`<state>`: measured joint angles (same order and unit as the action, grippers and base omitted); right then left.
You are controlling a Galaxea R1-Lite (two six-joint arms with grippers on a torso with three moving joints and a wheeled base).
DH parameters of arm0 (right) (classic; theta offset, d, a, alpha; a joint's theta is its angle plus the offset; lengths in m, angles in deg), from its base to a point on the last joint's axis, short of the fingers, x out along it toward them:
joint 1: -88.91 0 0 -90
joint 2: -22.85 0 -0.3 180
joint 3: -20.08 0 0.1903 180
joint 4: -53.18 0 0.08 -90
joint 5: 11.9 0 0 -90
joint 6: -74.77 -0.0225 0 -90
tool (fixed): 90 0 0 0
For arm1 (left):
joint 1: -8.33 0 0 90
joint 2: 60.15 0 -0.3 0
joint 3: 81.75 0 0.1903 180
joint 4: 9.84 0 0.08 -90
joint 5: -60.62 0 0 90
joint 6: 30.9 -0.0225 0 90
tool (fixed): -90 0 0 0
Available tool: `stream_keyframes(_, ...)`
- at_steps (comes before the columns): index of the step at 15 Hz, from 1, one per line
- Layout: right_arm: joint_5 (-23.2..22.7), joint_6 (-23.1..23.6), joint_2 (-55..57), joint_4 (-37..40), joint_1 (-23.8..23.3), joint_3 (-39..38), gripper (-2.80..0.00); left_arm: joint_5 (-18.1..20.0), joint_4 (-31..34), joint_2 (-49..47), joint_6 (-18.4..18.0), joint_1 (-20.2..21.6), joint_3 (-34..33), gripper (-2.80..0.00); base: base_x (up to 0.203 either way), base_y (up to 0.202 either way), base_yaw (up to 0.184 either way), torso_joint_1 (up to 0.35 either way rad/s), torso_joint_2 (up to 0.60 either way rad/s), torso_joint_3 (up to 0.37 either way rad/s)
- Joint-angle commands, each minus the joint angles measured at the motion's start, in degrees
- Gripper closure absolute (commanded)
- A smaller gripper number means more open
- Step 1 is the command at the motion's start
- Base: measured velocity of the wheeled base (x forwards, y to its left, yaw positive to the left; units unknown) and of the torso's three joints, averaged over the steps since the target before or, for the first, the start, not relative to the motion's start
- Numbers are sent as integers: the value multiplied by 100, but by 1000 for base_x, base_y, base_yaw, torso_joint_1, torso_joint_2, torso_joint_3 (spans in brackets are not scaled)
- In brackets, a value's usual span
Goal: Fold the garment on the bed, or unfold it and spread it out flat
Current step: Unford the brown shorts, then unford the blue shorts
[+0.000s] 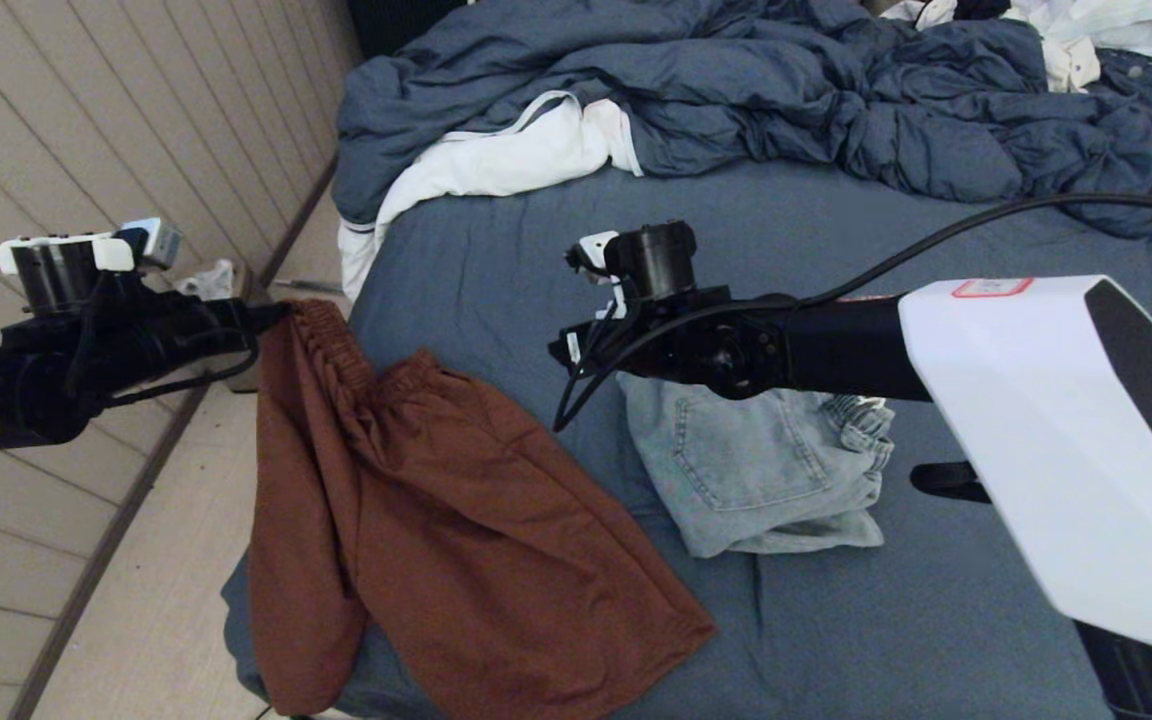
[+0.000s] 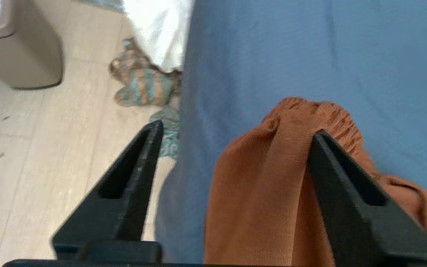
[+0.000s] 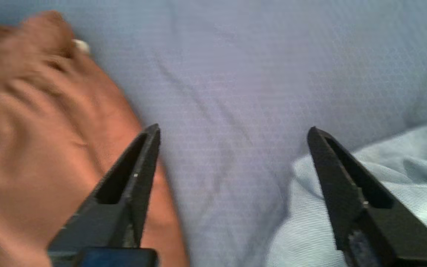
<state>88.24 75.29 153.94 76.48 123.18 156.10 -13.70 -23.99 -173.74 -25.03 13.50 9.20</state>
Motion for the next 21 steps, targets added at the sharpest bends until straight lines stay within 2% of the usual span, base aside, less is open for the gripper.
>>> stream_keyframes(1,5,-8,-75,7,9,2,-280,7,-20,181,2,2,-47,-280,0,0,0,0,0,0)
stream_keyframes(5,6,-31,-337,61,23,-46,-280,14,53,828,-5,2,-267,-280,0,0,0,0,0,0)
stream_keyframes(6,17,-34,-471,74,34,-115,-280,14,73,1051,-6,2,-362,0,0,0,0,0,0,0)
stream_keyframes(7,43,-30,-623,151,37,-152,0,20,154,1289,-3,0,-475,0,0,0,0,0,0,0)
stream_keyframes(9,78,-75,-843,588,36,-163,0,97,530,1773,3,-2,-650,0,0,0,0,0,0,0)
stream_keyframes(11,283,-110,-1159,712,-21,-388,0,414,1246,2049,46,-73,-731,0,0,0,0,0,0,0)
stream_keyframes(12,446,-118,-1244,731,-97,-530,0,472,1506,2077,161,-285,-745,0,0,0,0,0,0,0)
stream_keyframes(14,582,-162,-1453,719,-443,-1031,0,496,1946,2052,792,-766,-749,0,0,0,0,0,0,0)
stream_keyframes(15,604,-231,-1640,725,-661,-1305,0,497,2053,2018,1059,-1024,-764,0,0,0,0,0,0,0)
stream_keyframes(17,621,-355,-1971,760,-1091,-1857,0,493,2119,2032,1287,-1463,-1090,0,0,0,0,0,0,0)
stream_keyframes(21,590,-551,-2882,827,-1965,-3324,0,562,2065,2620,1479,-1682,-1829,0,0,0,0,0,0,0)
